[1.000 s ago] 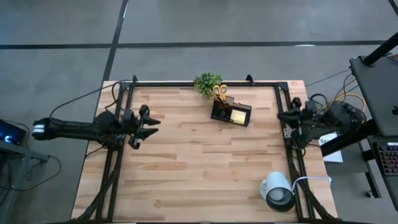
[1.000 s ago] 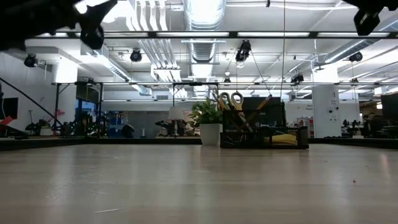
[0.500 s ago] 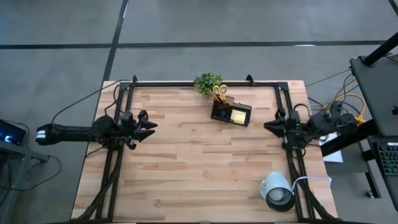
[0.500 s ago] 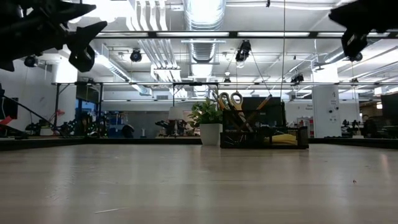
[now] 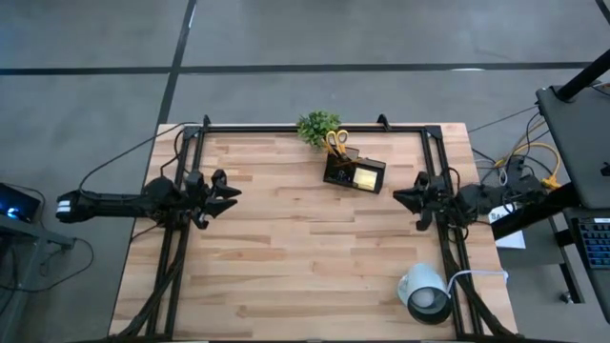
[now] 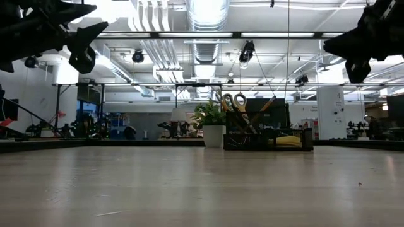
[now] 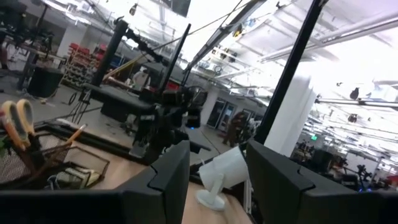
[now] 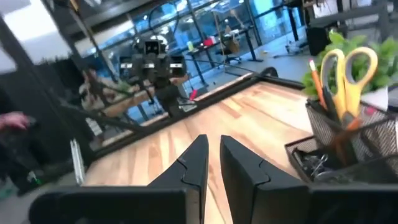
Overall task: Pick and place office supplies into organizer
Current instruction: Return to Home Position
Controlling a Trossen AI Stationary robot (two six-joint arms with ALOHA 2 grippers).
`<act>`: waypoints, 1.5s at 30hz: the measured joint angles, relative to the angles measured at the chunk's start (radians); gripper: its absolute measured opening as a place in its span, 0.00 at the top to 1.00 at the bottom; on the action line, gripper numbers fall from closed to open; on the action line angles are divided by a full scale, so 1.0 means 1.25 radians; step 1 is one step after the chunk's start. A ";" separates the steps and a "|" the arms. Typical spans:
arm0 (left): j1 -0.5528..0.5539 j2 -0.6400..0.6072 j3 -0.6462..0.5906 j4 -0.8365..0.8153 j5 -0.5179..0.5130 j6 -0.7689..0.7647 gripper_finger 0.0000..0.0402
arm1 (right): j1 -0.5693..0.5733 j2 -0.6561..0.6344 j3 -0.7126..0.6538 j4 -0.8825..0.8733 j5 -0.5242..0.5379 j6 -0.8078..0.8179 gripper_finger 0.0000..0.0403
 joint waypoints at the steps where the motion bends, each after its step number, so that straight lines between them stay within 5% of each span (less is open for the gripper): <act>1: 0.000 -0.023 0.000 0.000 0.000 0.000 0.64 | 0.000 0.000 -0.012 0.019 0.001 0.012 0.92; 9: 0.000 -0.225 -0.001 0.021 0.002 0.002 0.64 | 0.001 0.008 -0.075 0.157 -0.068 0.044 0.92; 16: 0.003 -0.186 0.001 0.154 0.000 0.002 0.64 | -0.012 0.008 -0.075 0.132 -0.055 0.022 0.92; 45: 0.003 -0.184 0.001 0.149 0.002 0.001 0.64 | -0.053 -0.001 -0.075 0.131 -0.056 -0.047 0.92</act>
